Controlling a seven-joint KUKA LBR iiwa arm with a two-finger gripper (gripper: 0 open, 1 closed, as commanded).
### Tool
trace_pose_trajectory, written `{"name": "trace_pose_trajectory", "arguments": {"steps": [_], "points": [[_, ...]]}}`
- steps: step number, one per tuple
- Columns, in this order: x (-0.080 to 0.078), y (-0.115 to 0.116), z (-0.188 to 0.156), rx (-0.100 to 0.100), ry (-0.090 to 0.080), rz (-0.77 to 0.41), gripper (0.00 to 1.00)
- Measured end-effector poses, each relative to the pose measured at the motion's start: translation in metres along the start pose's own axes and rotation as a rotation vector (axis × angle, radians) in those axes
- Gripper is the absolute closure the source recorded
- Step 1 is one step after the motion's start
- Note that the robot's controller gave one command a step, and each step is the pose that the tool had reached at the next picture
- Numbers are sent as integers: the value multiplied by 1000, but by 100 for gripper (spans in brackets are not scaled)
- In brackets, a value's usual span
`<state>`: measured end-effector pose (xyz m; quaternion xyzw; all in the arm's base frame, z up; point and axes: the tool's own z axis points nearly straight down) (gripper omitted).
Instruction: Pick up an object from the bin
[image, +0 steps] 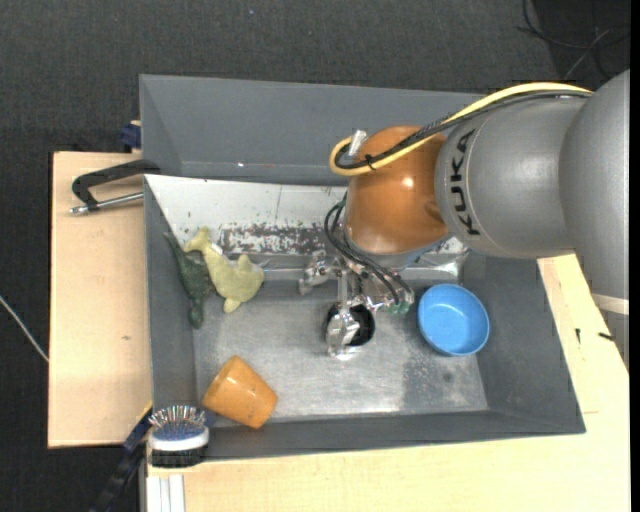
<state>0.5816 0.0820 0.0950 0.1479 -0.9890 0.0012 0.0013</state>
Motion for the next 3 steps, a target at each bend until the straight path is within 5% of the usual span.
{"name": "trace_pose_trajectory", "arguments": {"steps": [1, 2, 3], "points": [[8, -63, 22, -6, -9, -16, 0], [3, -60, 19, -3, -25, -19, 100], [-7, -51, -152, 3, -17, -354, 100]]}}
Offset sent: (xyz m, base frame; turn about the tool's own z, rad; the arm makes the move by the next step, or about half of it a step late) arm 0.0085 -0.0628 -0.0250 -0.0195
